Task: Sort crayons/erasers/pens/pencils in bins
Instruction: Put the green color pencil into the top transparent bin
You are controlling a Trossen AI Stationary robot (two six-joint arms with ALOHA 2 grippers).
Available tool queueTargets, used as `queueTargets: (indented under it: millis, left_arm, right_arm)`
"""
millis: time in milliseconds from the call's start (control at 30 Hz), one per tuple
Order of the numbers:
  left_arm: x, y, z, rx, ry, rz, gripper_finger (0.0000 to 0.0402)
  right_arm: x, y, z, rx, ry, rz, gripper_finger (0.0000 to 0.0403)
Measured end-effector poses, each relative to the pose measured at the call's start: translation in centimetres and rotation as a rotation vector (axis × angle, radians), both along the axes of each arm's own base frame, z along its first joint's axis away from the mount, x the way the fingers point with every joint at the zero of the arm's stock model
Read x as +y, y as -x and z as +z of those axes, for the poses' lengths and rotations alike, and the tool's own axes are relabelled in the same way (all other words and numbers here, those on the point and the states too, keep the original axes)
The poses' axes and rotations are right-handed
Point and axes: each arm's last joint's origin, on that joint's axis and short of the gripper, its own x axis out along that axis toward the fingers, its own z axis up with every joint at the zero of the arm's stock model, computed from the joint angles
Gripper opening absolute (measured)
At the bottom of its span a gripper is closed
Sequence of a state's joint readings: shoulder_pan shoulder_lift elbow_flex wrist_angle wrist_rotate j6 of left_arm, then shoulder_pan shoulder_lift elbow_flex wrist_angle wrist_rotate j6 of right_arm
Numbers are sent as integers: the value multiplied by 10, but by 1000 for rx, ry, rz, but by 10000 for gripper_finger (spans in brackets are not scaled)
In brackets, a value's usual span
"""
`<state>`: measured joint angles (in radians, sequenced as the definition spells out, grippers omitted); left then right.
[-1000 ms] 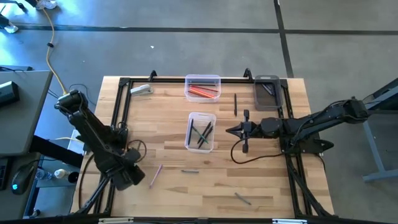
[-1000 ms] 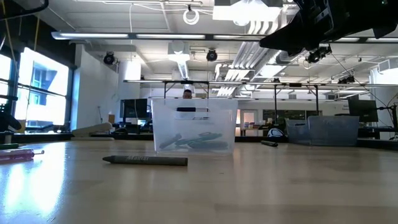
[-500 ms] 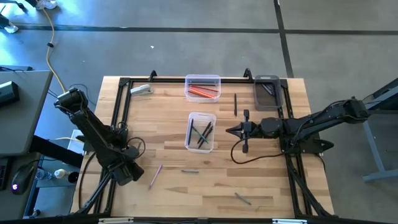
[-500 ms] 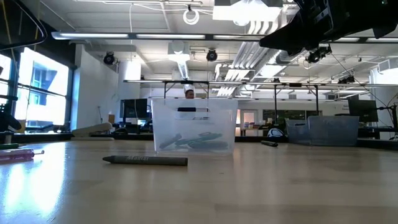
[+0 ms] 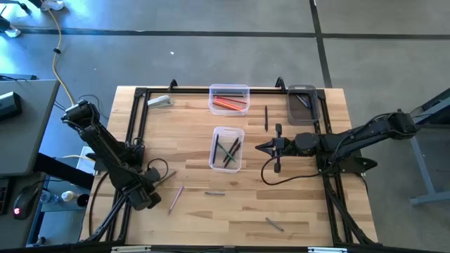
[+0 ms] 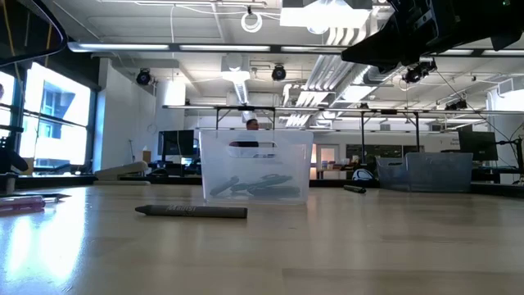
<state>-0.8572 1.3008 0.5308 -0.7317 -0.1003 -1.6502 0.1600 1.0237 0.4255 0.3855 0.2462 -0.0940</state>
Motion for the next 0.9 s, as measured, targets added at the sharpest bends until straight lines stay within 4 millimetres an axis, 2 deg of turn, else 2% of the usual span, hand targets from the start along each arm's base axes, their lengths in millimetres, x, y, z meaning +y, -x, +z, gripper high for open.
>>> queueTargets:
  millis: [433, 733, 900]
  left_arm:
    - [-16, -22, 8, -326, 1, -134, 6]
    - [-22, -36, 17, -600, -111, -185, 5]
    - [-27, -46, 27, -770, -175, -201, 4]
  right_arm:
    - [2, -2, -4, 24, -61, 8, 0]
    - [25, -11, -19, 46, -129, 60, 0]
    - [39, -26, -28, -33, -188, 99, 0]
